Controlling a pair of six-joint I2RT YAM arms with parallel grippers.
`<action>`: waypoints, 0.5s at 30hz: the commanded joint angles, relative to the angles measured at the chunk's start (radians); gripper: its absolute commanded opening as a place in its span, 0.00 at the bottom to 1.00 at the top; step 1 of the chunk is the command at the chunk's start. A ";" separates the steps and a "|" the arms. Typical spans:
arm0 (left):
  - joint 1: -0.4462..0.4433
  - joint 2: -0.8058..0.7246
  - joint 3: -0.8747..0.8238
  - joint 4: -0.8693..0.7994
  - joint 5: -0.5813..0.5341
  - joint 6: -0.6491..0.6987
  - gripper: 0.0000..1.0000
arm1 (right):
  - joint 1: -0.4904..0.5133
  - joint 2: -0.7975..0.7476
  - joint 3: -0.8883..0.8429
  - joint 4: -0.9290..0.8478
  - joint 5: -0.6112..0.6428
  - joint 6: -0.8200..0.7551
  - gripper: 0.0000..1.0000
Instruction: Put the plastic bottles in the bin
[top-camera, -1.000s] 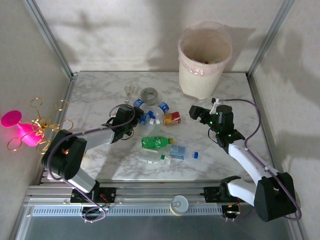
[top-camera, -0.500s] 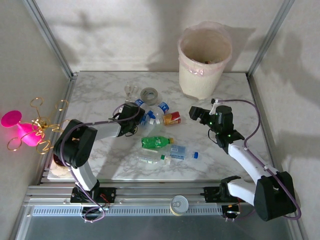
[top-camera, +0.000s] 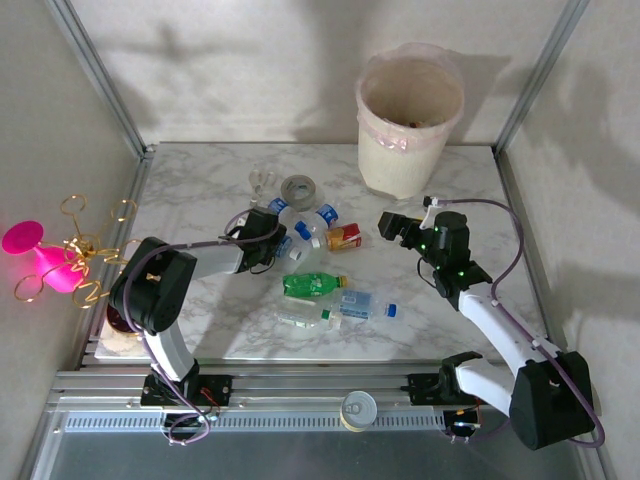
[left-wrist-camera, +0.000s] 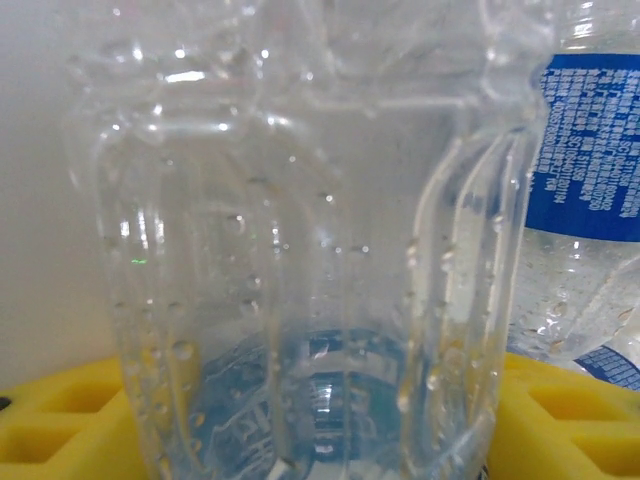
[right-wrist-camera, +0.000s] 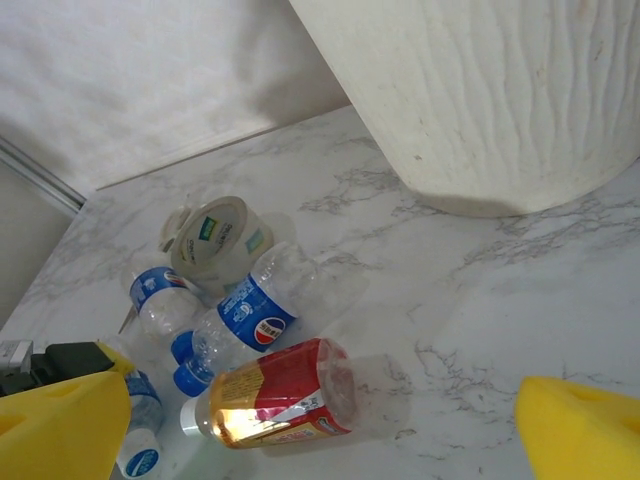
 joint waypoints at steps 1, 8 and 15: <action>-0.003 0.056 -0.049 0.013 -0.037 -0.021 0.58 | 0.008 -0.007 -0.018 0.036 -0.047 -0.017 0.99; -0.015 -0.100 -0.029 -0.004 -0.085 0.090 0.58 | 0.014 0.008 -0.039 0.118 -0.184 -0.008 0.99; -0.063 -0.239 -0.012 0.071 -0.058 0.229 0.59 | 0.093 0.058 -0.044 0.196 -0.209 0.008 0.99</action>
